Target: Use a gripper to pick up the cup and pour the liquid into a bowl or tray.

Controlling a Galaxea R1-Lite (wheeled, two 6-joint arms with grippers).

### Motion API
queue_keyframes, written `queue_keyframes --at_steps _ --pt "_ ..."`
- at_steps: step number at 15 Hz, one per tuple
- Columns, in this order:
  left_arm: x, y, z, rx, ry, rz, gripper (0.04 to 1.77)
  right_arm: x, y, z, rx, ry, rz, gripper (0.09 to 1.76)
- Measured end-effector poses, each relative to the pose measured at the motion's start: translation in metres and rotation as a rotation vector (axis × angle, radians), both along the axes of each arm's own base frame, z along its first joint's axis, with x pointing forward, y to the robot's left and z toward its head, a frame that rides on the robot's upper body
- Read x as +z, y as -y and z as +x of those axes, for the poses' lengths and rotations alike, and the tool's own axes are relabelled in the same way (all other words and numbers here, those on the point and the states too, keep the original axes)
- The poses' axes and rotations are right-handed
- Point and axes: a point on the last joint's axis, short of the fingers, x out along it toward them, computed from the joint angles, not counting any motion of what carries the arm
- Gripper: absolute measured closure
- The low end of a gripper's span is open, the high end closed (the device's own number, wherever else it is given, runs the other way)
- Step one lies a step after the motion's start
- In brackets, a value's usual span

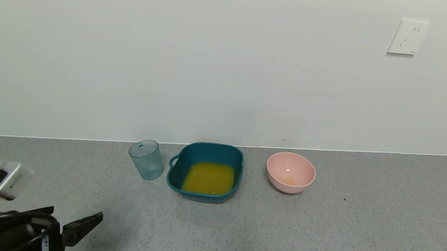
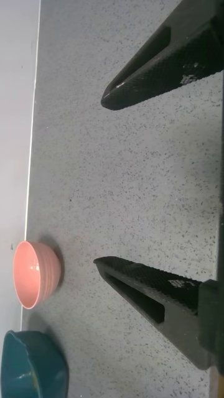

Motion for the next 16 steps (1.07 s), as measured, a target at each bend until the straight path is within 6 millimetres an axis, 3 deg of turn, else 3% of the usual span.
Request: queue_keyframes --at_steps 9,16 --pt "-0.002 -0.006 -0.101 -0.025 0.069 -0.02 0.09 0.0 0.0 0.0 0.0 0.0 0.0 0.14" --pt "-0.032 -0.008 -0.14 -0.005 0.19 -0.02 0.09 0.0 0.0 0.0 0.0 0.0 0.0 0.14"
